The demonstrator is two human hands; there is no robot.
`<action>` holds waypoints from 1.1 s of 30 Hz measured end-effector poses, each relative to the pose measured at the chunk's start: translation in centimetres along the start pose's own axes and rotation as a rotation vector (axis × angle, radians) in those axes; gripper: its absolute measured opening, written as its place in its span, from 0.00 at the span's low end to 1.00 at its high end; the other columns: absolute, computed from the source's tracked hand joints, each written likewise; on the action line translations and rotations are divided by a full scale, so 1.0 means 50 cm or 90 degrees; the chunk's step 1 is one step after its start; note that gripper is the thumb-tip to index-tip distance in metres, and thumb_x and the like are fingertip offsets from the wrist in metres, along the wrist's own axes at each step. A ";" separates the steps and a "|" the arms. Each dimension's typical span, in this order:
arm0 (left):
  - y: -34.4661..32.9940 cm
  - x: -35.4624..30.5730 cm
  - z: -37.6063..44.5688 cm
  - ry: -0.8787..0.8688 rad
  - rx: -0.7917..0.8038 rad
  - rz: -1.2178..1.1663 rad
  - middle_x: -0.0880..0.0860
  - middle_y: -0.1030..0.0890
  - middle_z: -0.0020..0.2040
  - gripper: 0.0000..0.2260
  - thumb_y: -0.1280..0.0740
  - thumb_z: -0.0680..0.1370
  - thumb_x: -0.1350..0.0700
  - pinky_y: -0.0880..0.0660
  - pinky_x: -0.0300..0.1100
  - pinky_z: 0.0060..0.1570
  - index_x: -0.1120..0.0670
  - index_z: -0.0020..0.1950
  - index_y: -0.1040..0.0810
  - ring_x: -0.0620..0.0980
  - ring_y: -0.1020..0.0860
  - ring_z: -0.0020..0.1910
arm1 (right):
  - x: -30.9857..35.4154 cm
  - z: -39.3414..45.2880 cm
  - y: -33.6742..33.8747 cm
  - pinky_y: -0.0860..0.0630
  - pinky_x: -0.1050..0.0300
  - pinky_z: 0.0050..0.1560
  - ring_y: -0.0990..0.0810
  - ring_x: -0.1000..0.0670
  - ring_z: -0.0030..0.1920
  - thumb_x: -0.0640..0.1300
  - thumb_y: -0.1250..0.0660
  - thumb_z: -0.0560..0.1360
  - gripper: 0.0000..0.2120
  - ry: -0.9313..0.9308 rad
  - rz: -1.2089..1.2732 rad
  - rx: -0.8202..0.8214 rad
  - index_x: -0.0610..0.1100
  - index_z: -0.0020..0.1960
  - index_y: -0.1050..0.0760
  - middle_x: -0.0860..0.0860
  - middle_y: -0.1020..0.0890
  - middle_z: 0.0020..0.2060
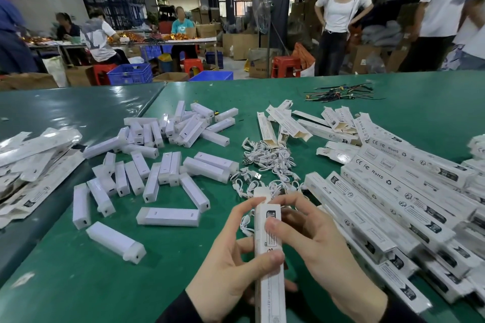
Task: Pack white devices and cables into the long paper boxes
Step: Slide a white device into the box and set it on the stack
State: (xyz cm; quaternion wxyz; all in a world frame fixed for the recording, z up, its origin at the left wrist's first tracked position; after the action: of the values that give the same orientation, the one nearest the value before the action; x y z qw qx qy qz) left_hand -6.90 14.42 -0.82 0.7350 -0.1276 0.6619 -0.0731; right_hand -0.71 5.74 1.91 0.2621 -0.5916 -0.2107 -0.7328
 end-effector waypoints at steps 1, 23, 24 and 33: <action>-0.002 0.000 0.000 0.001 0.005 -0.003 0.57 0.19 0.37 0.27 0.27 0.70 0.62 0.19 0.52 0.35 0.38 0.62 0.29 0.65 0.19 0.37 | -0.001 0.000 -0.003 0.23 0.63 0.47 0.17 0.52 0.44 0.46 0.28 0.70 0.06 -0.004 -0.010 0.012 0.53 0.47 0.21 0.48 0.15 0.42; -0.012 0.015 -0.004 0.026 0.051 0.058 0.68 0.21 0.38 0.11 0.29 0.75 0.51 0.22 0.47 0.28 0.46 0.53 0.29 0.60 0.20 0.29 | -0.067 0.000 0.008 0.25 0.55 0.48 0.18 0.49 0.42 0.52 0.26 0.62 0.19 -0.269 0.174 -0.012 0.41 0.47 0.14 0.41 0.14 0.44; -0.011 0.015 -0.004 0.024 0.047 0.058 0.68 0.21 0.38 0.13 0.29 0.74 0.51 0.22 0.47 0.29 0.44 0.53 0.31 0.61 0.20 0.29 | -0.065 0.001 0.007 0.24 0.56 0.47 0.18 0.50 0.42 0.52 0.25 0.61 0.19 -0.263 0.173 -0.012 0.41 0.47 0.14 0.42 0.14 0.43; -0.004 0.025 -0.008 0.047 0.052 0.080 0.66 0.19 0.37 0.18 0.28 0.73 0.50 0.23 0.45 0.28 0.38 0.54 0.34 0.59 0.21 0.26 | -0.061 0.000 0.012 0.22 0.64 0.38 0.19 0.54 0.34 0.38 0.31 0.74 0.06 -0.230 0.145 -0.044 0.41 0.44 0.14 0.45 0.14 0.36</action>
State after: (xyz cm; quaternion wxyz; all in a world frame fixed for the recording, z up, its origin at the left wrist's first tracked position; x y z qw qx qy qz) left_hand -7.16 13.84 -2.01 0.7176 -0.0530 0.6920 -0.0580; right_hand 0.20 5.71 -1.09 0.2805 -0.7419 -0.1608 -0.5874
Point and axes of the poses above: each hand's wrist, its own z-axis towards the middle knuckle, its own y-axis out of the back of the hand, x = y × z, the point moved 9 cm from there along z, towards the middle knuckle
